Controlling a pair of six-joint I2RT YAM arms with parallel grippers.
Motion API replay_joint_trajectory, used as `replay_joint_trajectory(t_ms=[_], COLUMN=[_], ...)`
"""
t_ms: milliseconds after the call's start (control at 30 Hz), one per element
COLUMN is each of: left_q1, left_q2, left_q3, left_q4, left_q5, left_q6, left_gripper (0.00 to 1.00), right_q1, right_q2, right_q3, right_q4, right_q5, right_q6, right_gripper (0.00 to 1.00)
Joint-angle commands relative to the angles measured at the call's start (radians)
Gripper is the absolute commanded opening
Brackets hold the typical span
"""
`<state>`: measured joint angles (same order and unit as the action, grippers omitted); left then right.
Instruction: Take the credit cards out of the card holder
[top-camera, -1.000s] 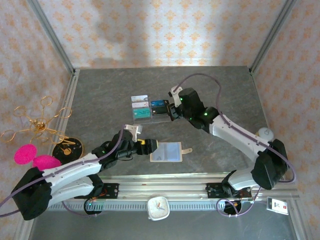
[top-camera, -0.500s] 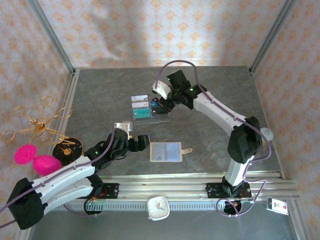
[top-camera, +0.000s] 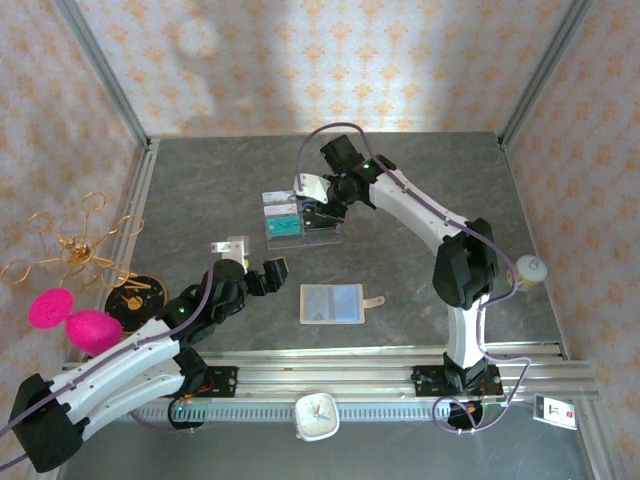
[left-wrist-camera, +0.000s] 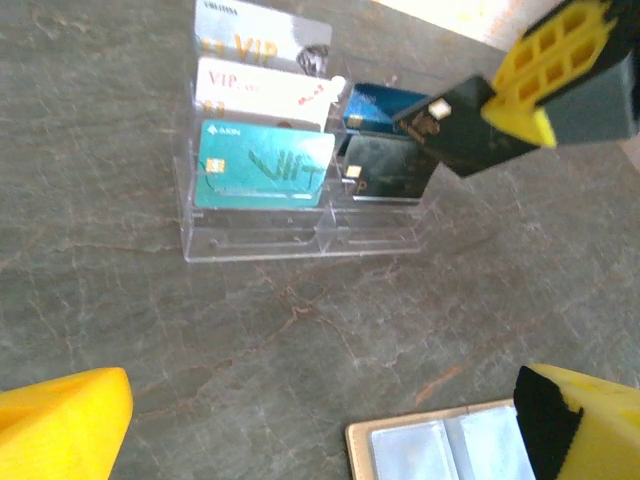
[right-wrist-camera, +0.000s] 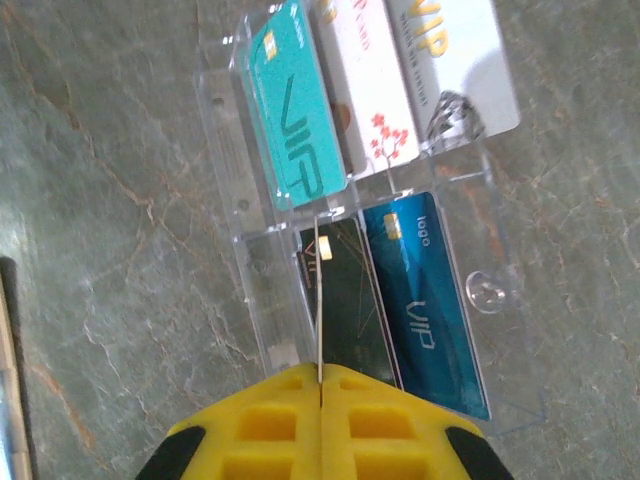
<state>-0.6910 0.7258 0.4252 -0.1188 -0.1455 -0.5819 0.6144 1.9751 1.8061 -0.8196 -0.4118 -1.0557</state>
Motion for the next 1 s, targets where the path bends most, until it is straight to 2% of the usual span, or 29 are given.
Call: replay_joint_trajectory(t_ms=[0,633,967], left_q1=[0.009,0.012,0.018], left_q2=[-0.017,0.031,0.033], left_q3=[0.001,-0.006,-0.005], left_q4=[-0.017,0.019,0.019], left_q5=[-0.079,-0.091,-0.087], left_q6=[0.013,0.029,0.033], left_gripper=[0.99,0.99,0.99], right_q1=[0.002,0.001,0.002], right_q2=[0.005,0.088,0.111], right_q3=[0.039,0.088,0.052], right_q4=[-0.043,0.019,0.037], right_q5=[0.04,0.074,0.067], right_q6=[-0.076,-0.133,-0.118], right_gripper=[0.0,0.0,0.0])
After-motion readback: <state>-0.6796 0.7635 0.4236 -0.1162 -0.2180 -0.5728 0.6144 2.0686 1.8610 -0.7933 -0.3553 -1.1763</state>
